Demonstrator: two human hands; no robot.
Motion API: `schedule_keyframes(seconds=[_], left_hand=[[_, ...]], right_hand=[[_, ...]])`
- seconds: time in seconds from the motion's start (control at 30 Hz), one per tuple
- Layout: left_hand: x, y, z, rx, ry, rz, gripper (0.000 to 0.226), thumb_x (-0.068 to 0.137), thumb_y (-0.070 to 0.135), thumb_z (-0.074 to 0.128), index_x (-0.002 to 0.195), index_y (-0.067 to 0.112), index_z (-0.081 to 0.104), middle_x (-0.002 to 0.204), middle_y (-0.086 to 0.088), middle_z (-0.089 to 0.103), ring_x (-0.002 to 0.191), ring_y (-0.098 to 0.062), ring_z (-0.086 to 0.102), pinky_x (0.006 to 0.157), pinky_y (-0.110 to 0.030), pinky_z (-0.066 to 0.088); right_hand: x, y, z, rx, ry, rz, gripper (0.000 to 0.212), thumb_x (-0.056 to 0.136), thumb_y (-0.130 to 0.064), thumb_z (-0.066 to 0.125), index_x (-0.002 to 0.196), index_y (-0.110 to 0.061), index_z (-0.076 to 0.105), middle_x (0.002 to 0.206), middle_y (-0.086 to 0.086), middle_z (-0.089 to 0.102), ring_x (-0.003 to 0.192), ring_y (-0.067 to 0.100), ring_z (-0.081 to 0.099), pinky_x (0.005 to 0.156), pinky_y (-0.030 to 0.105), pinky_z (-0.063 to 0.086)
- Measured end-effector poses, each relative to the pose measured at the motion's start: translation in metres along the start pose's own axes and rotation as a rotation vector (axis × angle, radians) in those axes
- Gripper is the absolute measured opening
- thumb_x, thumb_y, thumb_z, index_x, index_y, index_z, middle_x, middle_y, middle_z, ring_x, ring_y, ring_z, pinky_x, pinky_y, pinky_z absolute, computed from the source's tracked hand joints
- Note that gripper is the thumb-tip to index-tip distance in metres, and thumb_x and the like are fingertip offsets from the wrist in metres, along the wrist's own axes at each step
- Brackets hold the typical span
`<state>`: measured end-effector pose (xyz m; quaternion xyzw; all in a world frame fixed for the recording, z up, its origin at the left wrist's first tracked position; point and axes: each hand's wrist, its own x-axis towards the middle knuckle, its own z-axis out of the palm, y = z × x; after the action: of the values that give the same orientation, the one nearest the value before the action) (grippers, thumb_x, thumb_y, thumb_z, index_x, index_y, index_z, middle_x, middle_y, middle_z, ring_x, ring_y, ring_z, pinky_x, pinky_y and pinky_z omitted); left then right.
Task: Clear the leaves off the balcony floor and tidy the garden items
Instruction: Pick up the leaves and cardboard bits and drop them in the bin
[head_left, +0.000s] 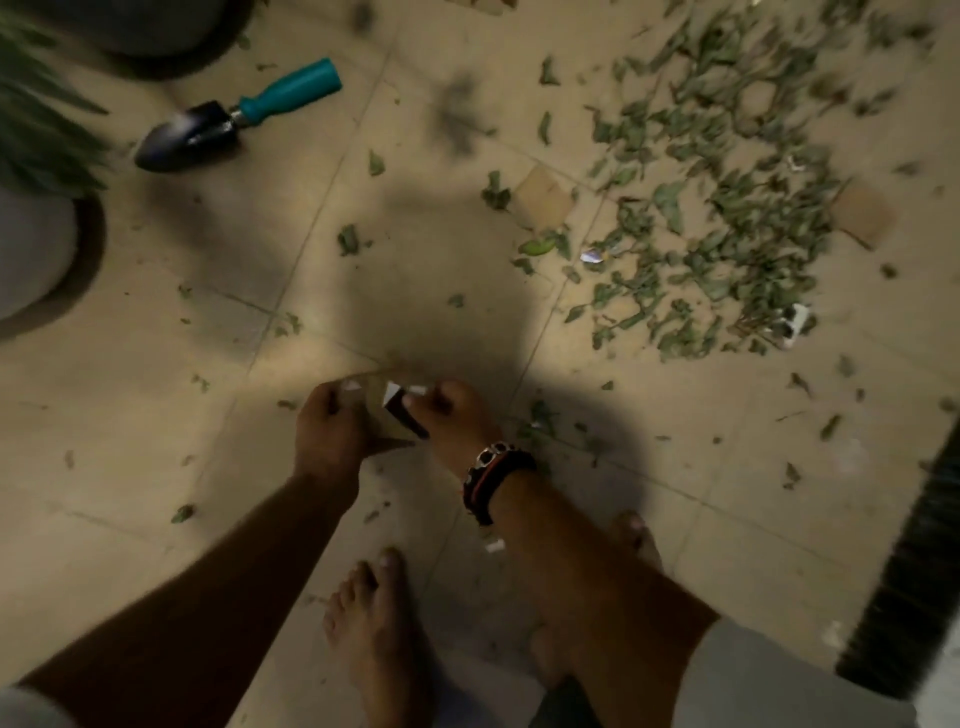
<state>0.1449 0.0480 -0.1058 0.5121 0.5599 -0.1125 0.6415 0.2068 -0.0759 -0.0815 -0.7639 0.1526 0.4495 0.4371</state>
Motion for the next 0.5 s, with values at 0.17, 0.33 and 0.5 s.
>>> schedule_keyframes(seconds=[0.17,0.33,0.5], left_hand=[[-0.02,0.021,0.063,-0.162,-0.179,-0.148,0.035,0.099,0.041,0.047,0.102,0.015,0.07,0.09,-0.004,0.073,0.085,-0.024,0.069,0.07,-0.037,0.057],[-0.005,0.033,0.097,0.351,-0.307,0.187,0.011,0.091,0.023,0.067,0.098,0.014,0.068,0.088,-0.007,0.071,0.078,-0.031,0.068,0.047,-0.022,0.048],[0.011,0.077,0.149,0.63,-0.319,0.408,0.022,0.087,0.029,0.071,0.096,0.009,0.071,0.095,-0.01,0.072,0.089,-0.024,0.068,0.083,-0.038,0.056]], right_hand=[[0.016,0.003,-0.029,0.215,0.074,0.071,0.035,0.088,-0.032,0.067,0.118,-0.016,0.059,0.113,0.002,0.065,0.104,0.024,0.062,0.092,0.042,0.053],[0.019,0.017,-0.067,0.235,0.22,-0.039,0.059,0.073,-0.04,0.08,0.115,-0.02,0.045,0.108,0.004,0.063,0.092,0.023,0.063,0.074,0.037,0.058],[0.04,0.036,-0.147,-0.012,0.396,0.006,0.04,0.089,-0.022,0.064,0.127,-0.015,0.054,0.117,0.005,0.061,0.099,0.016,0.059,0.075,0.016,0.043]])
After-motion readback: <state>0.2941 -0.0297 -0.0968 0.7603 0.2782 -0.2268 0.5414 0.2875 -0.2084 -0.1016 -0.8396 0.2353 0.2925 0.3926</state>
